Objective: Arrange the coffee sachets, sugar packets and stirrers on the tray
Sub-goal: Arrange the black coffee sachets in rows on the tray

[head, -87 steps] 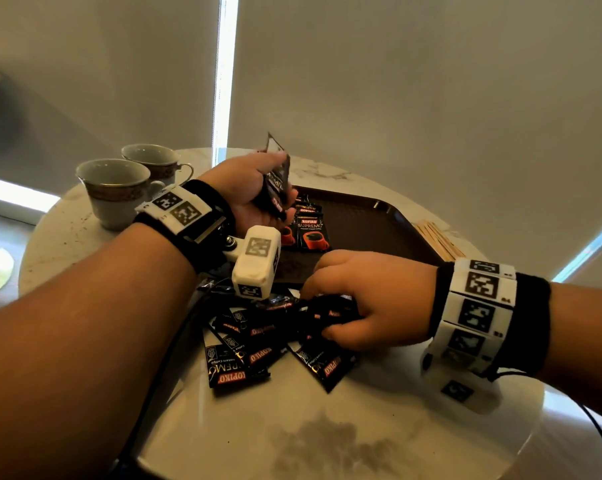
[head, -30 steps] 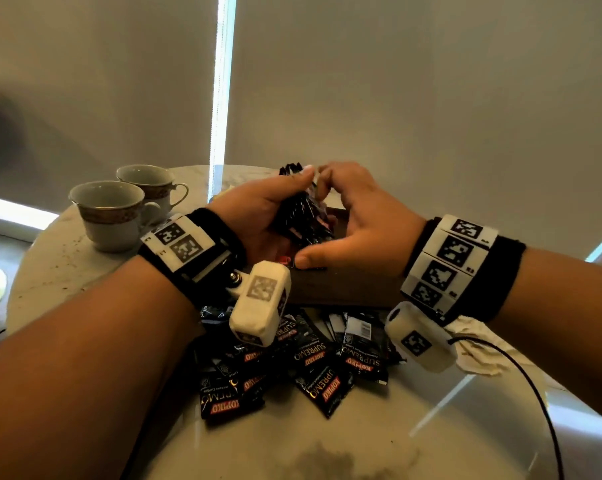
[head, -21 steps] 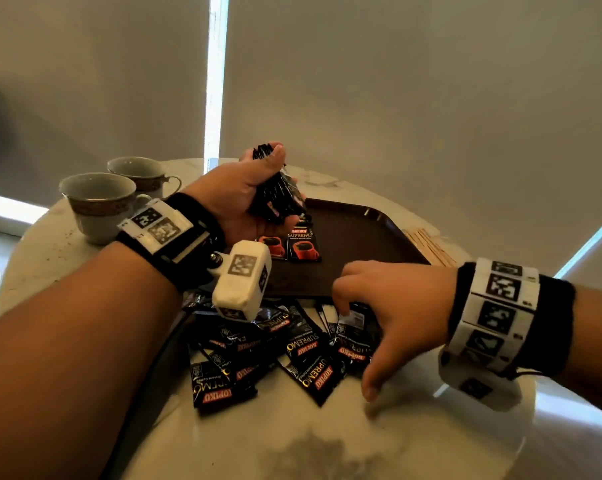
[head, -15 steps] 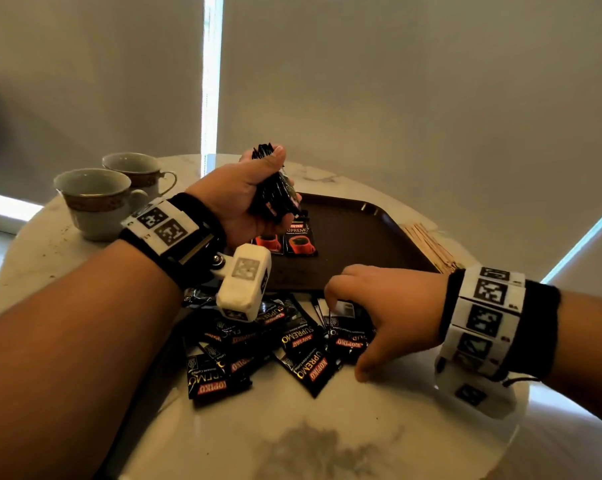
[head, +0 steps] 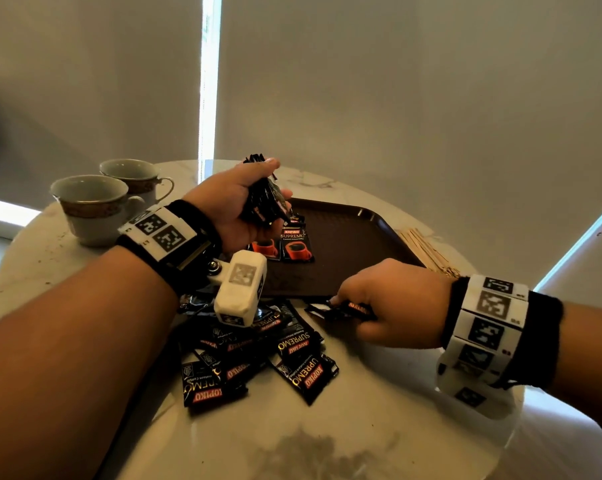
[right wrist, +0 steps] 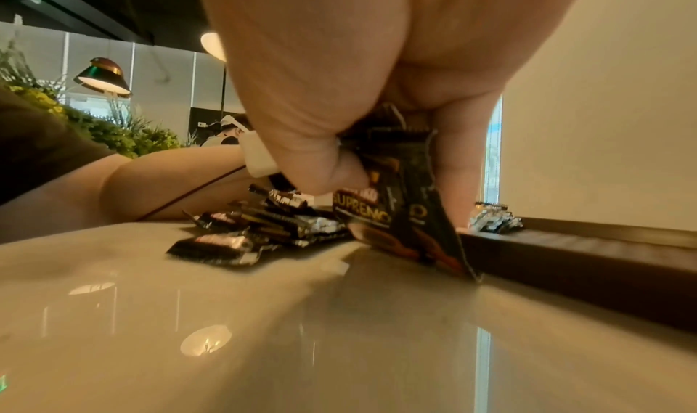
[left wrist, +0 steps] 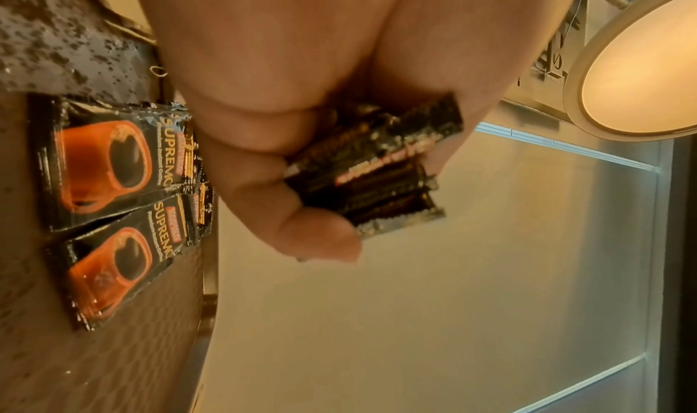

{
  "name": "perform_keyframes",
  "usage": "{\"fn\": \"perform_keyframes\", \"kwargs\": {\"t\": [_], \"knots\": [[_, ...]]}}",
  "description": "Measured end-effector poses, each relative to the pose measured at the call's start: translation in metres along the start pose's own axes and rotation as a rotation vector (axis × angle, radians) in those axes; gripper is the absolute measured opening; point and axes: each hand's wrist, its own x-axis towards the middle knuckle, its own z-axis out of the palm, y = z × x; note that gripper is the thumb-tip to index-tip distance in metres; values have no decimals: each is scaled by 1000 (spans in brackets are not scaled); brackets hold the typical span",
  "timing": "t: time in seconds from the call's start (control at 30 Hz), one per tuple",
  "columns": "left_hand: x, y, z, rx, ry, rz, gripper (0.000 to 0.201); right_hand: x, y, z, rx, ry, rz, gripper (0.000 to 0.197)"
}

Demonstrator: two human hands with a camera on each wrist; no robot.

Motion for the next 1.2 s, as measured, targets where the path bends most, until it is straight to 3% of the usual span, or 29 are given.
{"fn": "perform_keyframes", "kwargs": {"t": [0.1,0.27,0.37,0.5,0.6,0.73,0.87,1.0,1.1,1.17,1.2], "knots": [[0,1,-2,6,2,-24,24,-3,3,-18,96,133,4,29],[-2,3,-4,26,-27,-46,30,-2,8,-53,295,487,22,20],[-4,2,0,25,-41,-70,31,8,16,-66,273,753,67,10],[-6,-6,7,1,-99,-65,36,29,16,-76,353,911,121,11],[-8,-8,11,-54,-180,-31,42,44,1,-67,410,871,35,15],[-10,-6,8,-83,-240,27,39,56,-17,-46,452,773,-107,45],[-10,-4,3,-58,-263,62,51,57,-16,-42,589,730,-233,67],[-9,-5,4,-98,-300,123,43,59,-12,-41,714,714,-269,72],[-11,-7,5,-112,-347,115,37,66,-12,-40,583,667,-267,82],[-12,-7,5,-106,-402,94,33,67,-13,-43,591,598,-232,98],[-12,-7,5,-103,-421,85,32,68,-14,-45,601,588,-221,96]]}}
